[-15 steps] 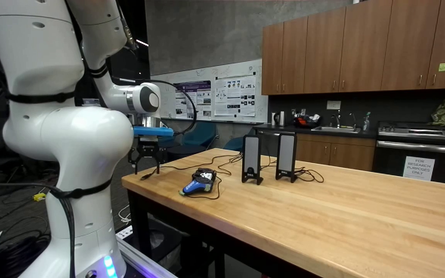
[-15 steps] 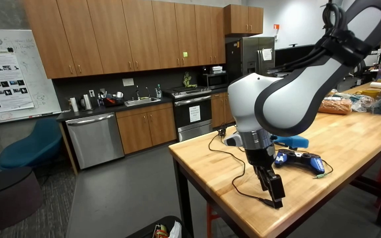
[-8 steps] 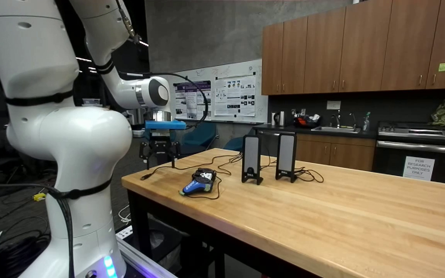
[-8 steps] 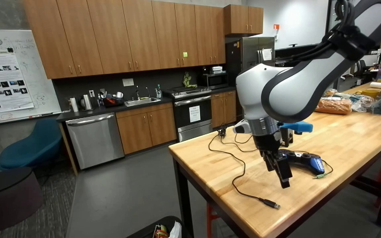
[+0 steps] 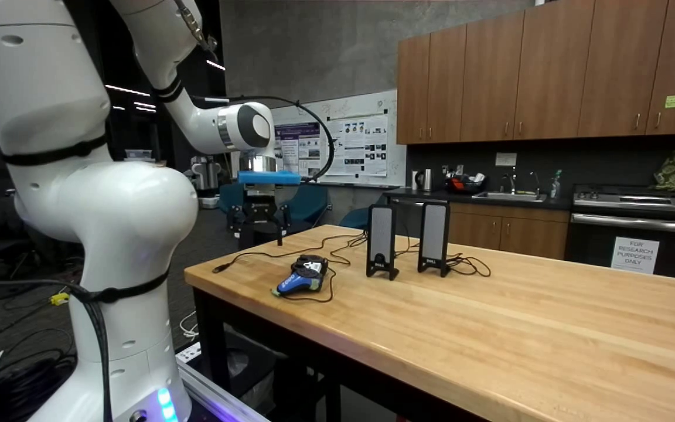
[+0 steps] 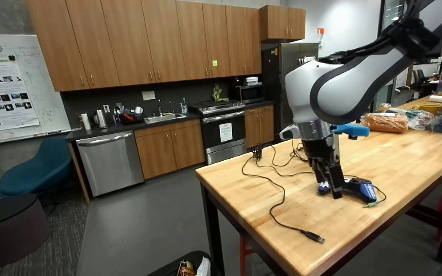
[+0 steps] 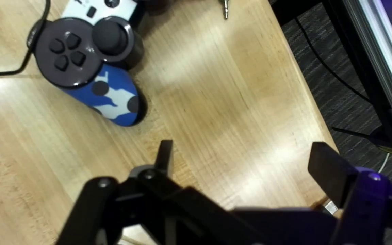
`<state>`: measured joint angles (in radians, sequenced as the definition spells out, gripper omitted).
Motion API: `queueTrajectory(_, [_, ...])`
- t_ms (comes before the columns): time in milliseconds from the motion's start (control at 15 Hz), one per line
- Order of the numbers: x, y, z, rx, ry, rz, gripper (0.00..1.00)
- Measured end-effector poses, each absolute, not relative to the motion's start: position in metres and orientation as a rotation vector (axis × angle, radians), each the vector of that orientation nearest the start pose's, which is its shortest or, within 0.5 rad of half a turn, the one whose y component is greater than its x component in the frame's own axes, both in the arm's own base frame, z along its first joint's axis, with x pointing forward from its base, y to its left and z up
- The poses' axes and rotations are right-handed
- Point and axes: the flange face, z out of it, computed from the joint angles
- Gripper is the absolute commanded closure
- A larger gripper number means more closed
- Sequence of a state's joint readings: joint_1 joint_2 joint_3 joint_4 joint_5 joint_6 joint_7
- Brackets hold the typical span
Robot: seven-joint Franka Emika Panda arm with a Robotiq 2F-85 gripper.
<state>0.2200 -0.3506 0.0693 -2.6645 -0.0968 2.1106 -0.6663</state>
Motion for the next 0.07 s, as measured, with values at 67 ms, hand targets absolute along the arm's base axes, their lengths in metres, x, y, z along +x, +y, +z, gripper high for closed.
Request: queueTrajectory(67, [0.3579, 0.0998, 0.339, -2.788, -1.537, 0.348, 0.0])
